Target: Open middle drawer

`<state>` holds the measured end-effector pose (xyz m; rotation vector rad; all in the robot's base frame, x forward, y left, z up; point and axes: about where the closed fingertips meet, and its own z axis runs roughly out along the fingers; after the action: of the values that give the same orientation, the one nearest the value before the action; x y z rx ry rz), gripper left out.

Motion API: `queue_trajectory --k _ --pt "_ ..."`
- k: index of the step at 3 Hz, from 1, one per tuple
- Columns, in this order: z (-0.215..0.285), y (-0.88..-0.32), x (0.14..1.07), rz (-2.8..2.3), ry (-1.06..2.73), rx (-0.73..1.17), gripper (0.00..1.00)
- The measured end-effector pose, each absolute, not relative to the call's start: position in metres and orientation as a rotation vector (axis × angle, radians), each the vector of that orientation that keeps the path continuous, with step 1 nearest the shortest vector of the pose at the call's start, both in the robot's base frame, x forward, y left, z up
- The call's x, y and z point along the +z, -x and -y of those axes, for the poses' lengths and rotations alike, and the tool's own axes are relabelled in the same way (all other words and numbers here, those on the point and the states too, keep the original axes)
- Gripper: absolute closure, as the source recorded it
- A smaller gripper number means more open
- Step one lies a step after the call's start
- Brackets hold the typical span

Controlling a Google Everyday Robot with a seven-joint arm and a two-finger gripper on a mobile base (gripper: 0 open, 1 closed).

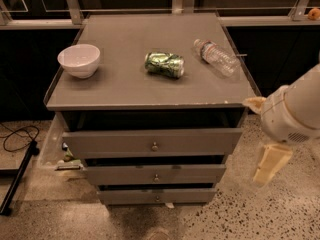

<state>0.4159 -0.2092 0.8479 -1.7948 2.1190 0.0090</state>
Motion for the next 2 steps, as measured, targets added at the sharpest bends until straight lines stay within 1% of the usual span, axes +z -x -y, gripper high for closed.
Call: queue_trajectory --k 1,2 --pt "0.207 -0.418 0.785 -2.069 1.804 0.035 0.0" --pt "0.204 -0.436 0.73 -2.056 1.749 0.08 0.0"
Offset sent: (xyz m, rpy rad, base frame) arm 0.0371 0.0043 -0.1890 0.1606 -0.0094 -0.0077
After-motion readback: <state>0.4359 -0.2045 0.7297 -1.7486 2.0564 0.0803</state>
